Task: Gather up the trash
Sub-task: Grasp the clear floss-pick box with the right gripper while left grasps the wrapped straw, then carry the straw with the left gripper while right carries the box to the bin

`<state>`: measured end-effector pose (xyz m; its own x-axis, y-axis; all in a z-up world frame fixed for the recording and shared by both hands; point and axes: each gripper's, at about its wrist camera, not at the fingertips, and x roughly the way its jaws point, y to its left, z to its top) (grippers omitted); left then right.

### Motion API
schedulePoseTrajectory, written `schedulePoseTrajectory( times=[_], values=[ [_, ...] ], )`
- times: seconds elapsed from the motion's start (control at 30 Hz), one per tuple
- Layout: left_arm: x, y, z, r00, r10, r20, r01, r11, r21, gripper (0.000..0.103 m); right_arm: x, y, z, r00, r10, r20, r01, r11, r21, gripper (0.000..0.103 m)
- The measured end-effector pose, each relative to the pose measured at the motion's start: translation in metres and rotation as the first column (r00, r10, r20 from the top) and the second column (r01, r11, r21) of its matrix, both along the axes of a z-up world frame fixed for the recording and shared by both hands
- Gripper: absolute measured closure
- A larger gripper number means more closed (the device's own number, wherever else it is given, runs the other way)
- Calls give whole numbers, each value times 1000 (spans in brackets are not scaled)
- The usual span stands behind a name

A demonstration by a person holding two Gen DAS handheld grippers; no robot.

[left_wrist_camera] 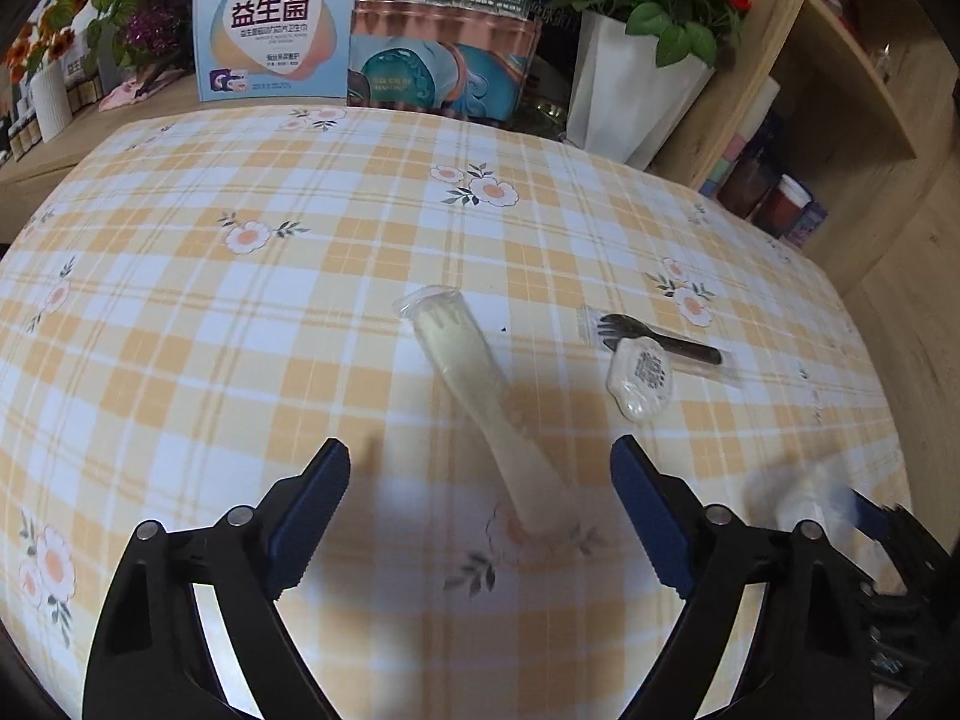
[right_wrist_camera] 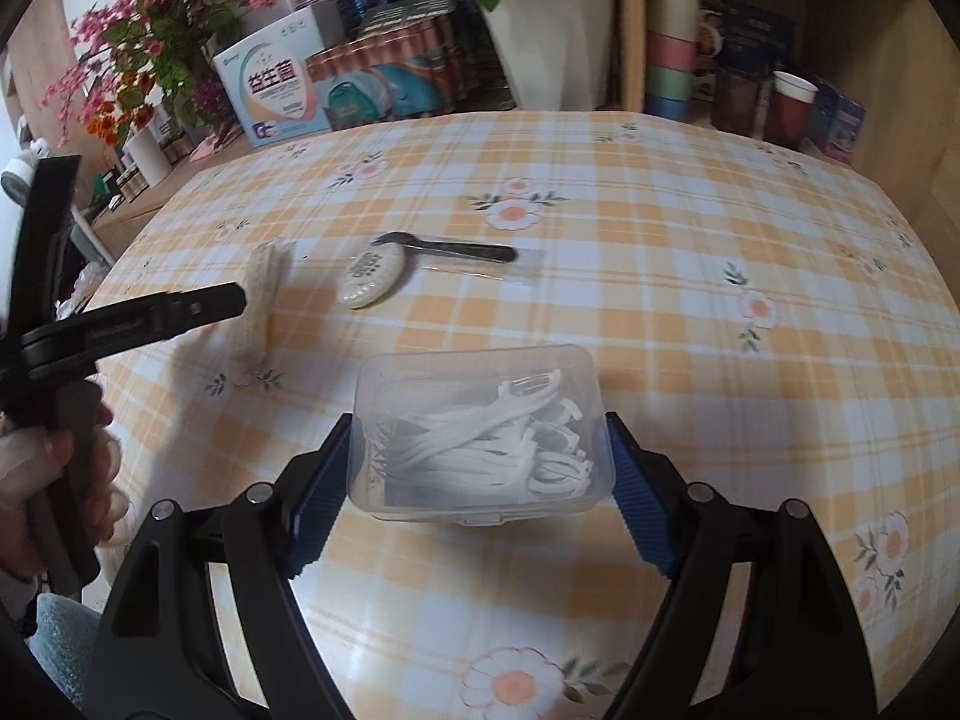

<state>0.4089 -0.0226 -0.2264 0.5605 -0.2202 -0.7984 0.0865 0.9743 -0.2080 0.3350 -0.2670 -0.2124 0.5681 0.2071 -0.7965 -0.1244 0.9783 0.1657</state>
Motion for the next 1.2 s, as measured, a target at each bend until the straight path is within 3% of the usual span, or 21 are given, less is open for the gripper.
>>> schedulePoseTrajectory(
  times=[0.1, 0.23, 0.3, 0.37, 0.43, 0.77, 1.03, 1.2],
  values=[
    [14, -17, -6, 1000, -10, -5, 10, 996, 94, 22, -7, -13, 2, 1000, -29, 3, 29, 1000, 10, 24],
    [25, -28, -15, 1000, -10, -29, 14, 989, 149, 33, -17, -26, 5, 998, -65, 10, 65, 998, 19, 24],
    [26, -28, -17, 999, -5, -36, 11, 989, 148, 46, -22, -30, 6, 997, -75, 12, 75, 997, 23, 24],
    [24, -29, -16, 999, -19, -41, 26, 986, 166, 78, -29, -32, 10, 996, -82, 21, 81, 996, 22, 24],
    [19, -26, -14, 998, -30, -50, 37, 988, 149, 90, -34, -31, 13, 996, -86, 29, 85, 996, 26, 24],
    [-21, -3, 18, 997, -72, -25, 74, 995, 70, 91, -63, -24, 32, 994, -97, 59, 92, 993, 76, 24],
    [-77, 3, 60, 992, -120, 48, 118, 992, 40, 91, -88, -12, 52, 993, -78, 86, 71, 994, 79, 24],
    [-124, 6, 76, 988, -140, 68, 141, 990, -22, 91, -105, -9, 63, 991, -84, 102, 76, 993, 85, 24]
  ],
)
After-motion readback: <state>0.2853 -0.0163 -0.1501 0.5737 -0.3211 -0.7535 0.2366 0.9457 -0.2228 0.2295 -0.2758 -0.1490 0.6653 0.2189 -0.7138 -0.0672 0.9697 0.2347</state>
